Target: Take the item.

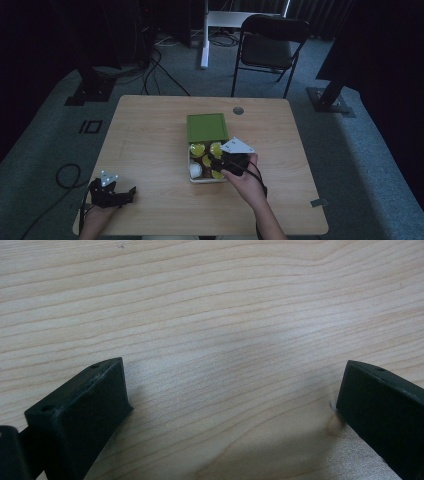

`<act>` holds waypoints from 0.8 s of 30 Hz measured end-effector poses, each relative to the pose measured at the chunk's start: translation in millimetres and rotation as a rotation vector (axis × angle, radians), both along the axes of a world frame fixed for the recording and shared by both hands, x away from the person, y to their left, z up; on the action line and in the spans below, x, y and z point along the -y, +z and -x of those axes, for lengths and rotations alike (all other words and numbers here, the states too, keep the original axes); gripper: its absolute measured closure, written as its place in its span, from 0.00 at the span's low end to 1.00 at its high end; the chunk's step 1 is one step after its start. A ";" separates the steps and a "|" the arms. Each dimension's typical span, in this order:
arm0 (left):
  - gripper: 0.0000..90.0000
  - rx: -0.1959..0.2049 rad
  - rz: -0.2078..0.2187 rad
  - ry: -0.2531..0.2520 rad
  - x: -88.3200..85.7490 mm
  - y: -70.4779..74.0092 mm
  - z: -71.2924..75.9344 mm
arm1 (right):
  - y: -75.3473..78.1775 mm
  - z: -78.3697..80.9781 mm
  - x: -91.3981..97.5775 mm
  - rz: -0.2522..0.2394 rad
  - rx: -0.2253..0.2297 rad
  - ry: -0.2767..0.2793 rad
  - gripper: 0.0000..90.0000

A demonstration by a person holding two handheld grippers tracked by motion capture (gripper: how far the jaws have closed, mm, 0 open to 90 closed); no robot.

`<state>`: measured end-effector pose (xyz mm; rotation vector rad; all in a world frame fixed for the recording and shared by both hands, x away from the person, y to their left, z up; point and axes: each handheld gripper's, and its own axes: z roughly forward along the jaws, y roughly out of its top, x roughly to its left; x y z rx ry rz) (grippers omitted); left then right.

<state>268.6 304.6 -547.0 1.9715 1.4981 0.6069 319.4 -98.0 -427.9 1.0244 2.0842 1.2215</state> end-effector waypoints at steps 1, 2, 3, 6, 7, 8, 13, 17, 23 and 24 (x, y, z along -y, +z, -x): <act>0.00 0.000 0.000 0.000 0.0 0.0 0.0 | 0.0 0.0 0.0 0.000 0.000 0.000 0.44; 0.00 0.000 0.000 0.000 0.0 0.0 0.0 | 0.8 -0.4 1.3 -0.002 0.004 -0.007 0.44; 0.00 0.000 0.001 0.001 0.1 0.0 0.1 | 2.4 -1.9 5.0 0.005 0.022 -0.020 0.44; 0.00 -0.001 0.001 0.001 0.1 0.0 0.0 | 3.9 -5.6 12.3 0.010 0.047 -0.047 0.44; 0.00 -0.001 0.001 0.001 0.1 0.0 0.0 | 4.4 -6.8 15.0 0.004 0.049 -0.057 0.44; 0.00 -0.002 0.001 0.000 0.0 0.1 0.1 | 4.5 -7.9 17.6 0.004 0.051 -0.066 0.44; 0.00 -0.001 0.001 0.000 0.1 0.0 0.1 | 3.4 -14.8 30.7 -0.001 0.069 -0.122 0.44; 0.00 -0.001 0.001 0.001 0.1 0.0 0.1 | 0.6 -22.2 41.3 0.001 0.075 -0.161 0.44; 0.00 -0.003 -0.001 -0.001 -0.1 0.1 0.1 | -9.4 -36.5 56.5 0.015 0.089 -0.243 0.44; 0.00 -0.001 0.001 0.000 0.1 0.0 0.1 | -11.2 -38.6 58.7 0.010 0.094 -0.257 0.44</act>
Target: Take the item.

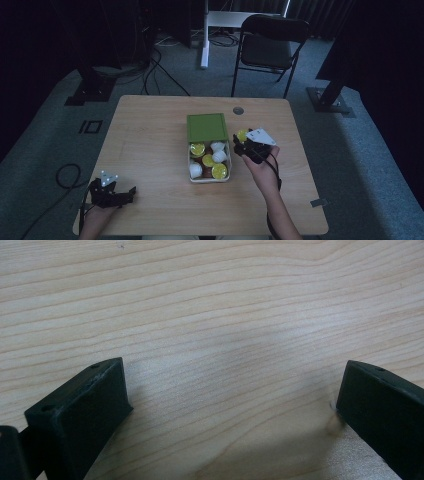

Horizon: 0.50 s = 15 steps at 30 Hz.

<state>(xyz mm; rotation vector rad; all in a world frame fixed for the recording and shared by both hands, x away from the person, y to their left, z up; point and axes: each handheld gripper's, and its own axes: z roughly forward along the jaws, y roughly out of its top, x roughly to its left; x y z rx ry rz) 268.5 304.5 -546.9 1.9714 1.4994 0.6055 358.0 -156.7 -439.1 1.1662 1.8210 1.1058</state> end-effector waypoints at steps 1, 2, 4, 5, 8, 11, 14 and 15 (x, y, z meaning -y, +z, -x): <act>0.00 0.000 0.000 0.000 0.0 0.0 0.0 | -1.7 -2.3 2.2 -0.005 0.000 -0.007 0.44; 0.00 0.000 0.000 0.000 0.0 0.0 0.0 | -3.5 -4.8 4.0 -0.006 -0.002 -0.013 0.44; 0.00 0.000 0.000 0.000 0.0 0.0 0.0 | -7.1 -9.4 7.1 0.001 -0.015 -0.025 0.44; 0.00 0.000 0.000 0.000 0.0 0.0 0.0 | -8.8 -11.6 8.5 0.007 -0.014 -0.034 0.44; 0.00 -0.001 -0.001 0.000 -0.1 0.0 0.0 | -13.6 -17.1 12.7 0.010 -0.026 -0.053 0.44; 0.00 -0.001 -0.001 -0.001 -0.1 0.0 0.0 | -19.7 -22.8 16.1 0.018 -0.041 -0.072 0.44; 0.00 -0.001 0.000 -0.001 0.0 0.0 0.0 | -27.5 -28.6 19.4 0.015 -0.060 -0.091 0.44; 0.00 -0.001 0.000 -0.001 0.0 0.0 0.0 | -30.2 -30.4 20.5 0.010 -0.065 -0.099 0.44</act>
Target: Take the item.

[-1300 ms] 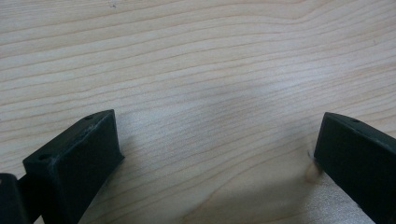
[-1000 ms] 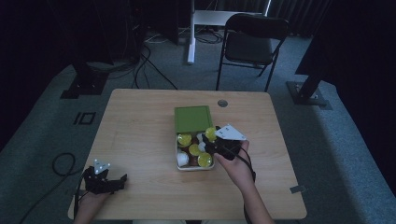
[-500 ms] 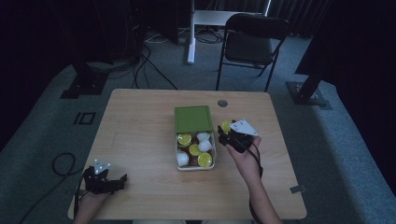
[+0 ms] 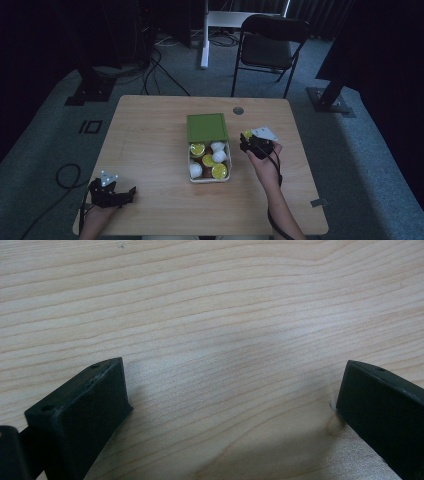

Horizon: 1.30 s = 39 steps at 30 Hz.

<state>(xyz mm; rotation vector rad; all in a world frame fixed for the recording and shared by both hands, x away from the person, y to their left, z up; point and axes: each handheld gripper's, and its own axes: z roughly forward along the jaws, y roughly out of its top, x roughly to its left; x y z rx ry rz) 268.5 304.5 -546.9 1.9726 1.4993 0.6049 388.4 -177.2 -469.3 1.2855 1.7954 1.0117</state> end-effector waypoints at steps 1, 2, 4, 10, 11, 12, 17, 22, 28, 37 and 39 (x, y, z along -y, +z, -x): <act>0.00 0.000 0.000 0.000 0.0 0.0 0.0 | -3.6 -2.2 1.1 0.001 0.000 -0.013 0.44; 0.00 0.000 0.000 0.000 0.0 0.0 0.0 | -5.6 -3.5 2.0 0.004 0.000 -0.021 0.44; 0.00 0.000 0.000 0.000 0.0 0.0 0.0 | -11.2 -7.6 5.2 0.004 -0.008 -0.044 0.44; 0.00 0.000 0.000 0.000 0.0 0.0 0.0 | -24.5 -19.4 12.8 0.011 -0.043 -0.048 0.44; 0.00 0.000 0.000 0.000 0.0 0.0 0.0 | -27.6 -22.1 14.0 0.028 -0.051 -0.050 0.44; 0.01 0.000 0.000 0.000 0.0 0.0 0.0 | -30.9 -25.4 15.6 0.037 -0.057 -0.049 0.44; 0.00 0.000 0.000 0.000 0.0 0.0 0.0 | -37.5 -35.0 21.6 0.032 -0.088 -0.060 0.44; 0.00 0.000 0.000 0.000 0.0 0.0 0.0 | -40.5 -44.2 24.9 0.022 -0.101 -0.050 0.44; 0.00 0.000 0.000 0.000 0.0 0.0 0.0 | -46.9 -57.1 28.5 0.024 -0.141 -0.077 0.44; 0.00 0.001 0.000 0.000 0.0 0.0 0.0 | -54.4 -70.5 30.1 0.035 -0.186 -0.097 0.44; 0.00 0.000 0.000 0.000 0.0 0.0 0.0 | -55.9 -72.1 30.5 0.032 -0.198 -0.103 0.44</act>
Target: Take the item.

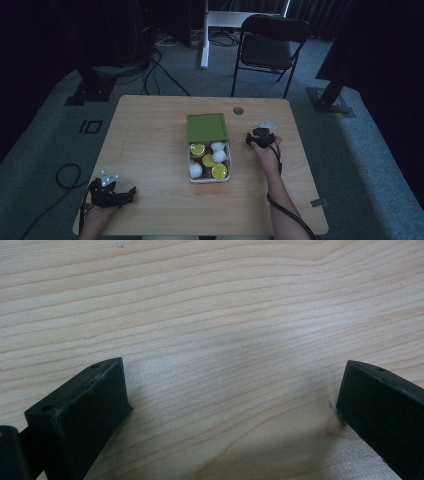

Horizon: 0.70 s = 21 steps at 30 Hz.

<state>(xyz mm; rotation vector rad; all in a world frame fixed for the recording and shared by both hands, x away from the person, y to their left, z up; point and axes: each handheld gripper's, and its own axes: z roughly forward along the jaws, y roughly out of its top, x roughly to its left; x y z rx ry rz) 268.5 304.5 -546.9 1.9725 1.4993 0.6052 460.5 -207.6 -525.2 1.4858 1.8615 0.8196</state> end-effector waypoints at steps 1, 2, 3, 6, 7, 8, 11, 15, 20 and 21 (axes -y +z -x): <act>0.00 0.000 0.000 0.000 0.0 0.0 0.0 | -0.6 -0.4 0.1 -0.002 -0.002 -0.005 0.44; 0.01 0.000 0.000 0.000 0.0 0.0 0.0 | -1.4 -0.7 0.4 -0.002 -0.003 -0.008 0.44; 0.00 0.000 0.000 0.000 0.0 0.0 0.0 | -2.5 -1.2 0.6 0.003 -0.007 -0.005 0.44; 0.00 0.000 0.000 0.000 0.0 0.0 0.0 | -6.4 -2.0 0.4 0.021 -0.019 -0.008 0.44; 0.00 0.000 0.000 0.000 0.0 0.0 0.0 | -7.9 -2.2 0.3 0.020 -0.024 -0.012 0.44; 0.00 0.000 0.000 0.000 0.0 0.0 0.0 | -8.7 -2.3 -0.1 0.021 -0.019 -0.014 0.44; 0.00 0.000 0.000 0.000 0.0 0.0 0.0 | -7.7 -3.7 -1.6 0.029 -0.027 -0.012 0.44; 0.00 0.000 0.000 0.000 0.0 0.0 0.0 | -7.7 -5.2 -1.0 0.021 -0.028 -0.014 0.44; 0.00 0.000 0.000 0.000 0.0 0.0 0.0 | -5.8 -4.0 -0.6 0.011 -0.018 0.020 0.36; 0.00 0.000 0.000 0.000 0.0 0.0 0.0 | -4.5 -3.7 -0.4 0.000 -0.021 0.026 0.34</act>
